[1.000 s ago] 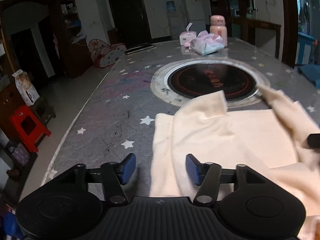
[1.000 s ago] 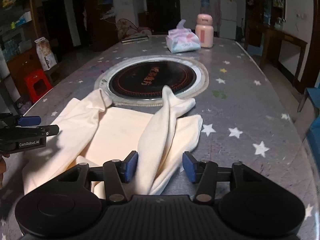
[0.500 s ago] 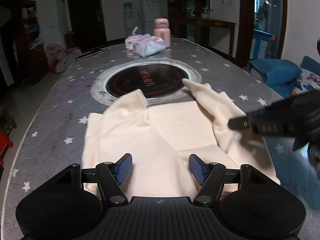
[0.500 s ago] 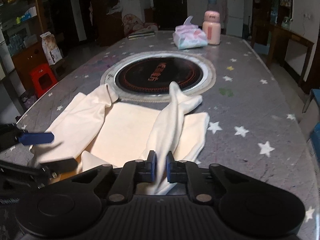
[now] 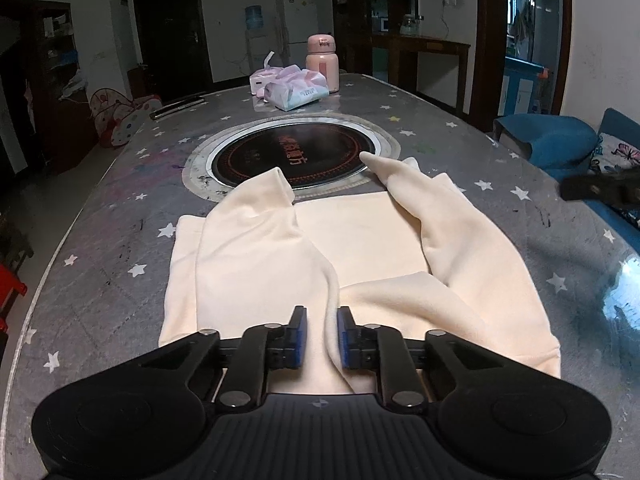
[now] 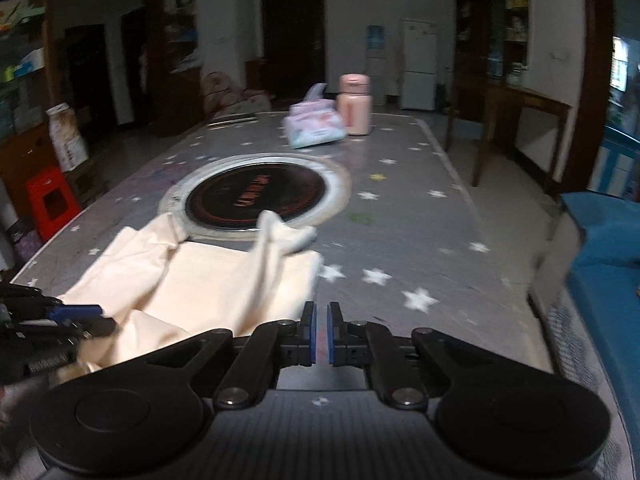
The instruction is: Fold clothes
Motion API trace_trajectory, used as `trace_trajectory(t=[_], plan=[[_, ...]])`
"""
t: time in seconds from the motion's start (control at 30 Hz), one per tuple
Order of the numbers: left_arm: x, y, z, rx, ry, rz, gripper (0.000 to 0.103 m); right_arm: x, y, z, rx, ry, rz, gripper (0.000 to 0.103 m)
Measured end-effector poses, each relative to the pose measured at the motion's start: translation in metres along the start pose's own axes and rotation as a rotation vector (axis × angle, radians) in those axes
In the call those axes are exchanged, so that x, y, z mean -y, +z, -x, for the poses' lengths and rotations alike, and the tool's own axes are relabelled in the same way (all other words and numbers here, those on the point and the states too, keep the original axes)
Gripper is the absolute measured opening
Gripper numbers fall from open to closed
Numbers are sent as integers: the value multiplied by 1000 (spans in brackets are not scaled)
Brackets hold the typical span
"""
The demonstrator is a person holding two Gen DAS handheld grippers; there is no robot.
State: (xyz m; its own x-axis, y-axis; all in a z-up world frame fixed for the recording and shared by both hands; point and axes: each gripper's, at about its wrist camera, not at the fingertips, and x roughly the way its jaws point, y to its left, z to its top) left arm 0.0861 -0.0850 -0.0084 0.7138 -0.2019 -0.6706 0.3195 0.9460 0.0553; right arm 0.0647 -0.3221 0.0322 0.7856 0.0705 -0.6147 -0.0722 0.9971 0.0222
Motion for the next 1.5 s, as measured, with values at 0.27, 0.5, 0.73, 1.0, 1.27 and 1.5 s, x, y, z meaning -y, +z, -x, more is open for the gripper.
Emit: trace_trajectory(t=[0.27, 0.5, 0.73, 1.0, 1.27, 1.5], plan=[[-9, -3, 17, 25, 4, 22, 12, 38, -42, 9, -113, -147, -32, 6], [-4, -12, 30, 30, -23, 17, 16, 36, -48, 15, -111, -117, -45, 21], [-4, -9, 31, 34, -8, 37, 47, 15, -28, -1, -87, -27, -39, 21], [-9, 3, 18, 30, 3, 53, 54, -3, 3, -29, -69, 85, -63, 21], [-9, 2, 6, 4, -1, 53, 62, -33, 24, -66, -81, 166, -20, 38], [-13, 1, 5, -1, 9, 59, 68, -42, 24, -96, -122, 130, 5, 36]])
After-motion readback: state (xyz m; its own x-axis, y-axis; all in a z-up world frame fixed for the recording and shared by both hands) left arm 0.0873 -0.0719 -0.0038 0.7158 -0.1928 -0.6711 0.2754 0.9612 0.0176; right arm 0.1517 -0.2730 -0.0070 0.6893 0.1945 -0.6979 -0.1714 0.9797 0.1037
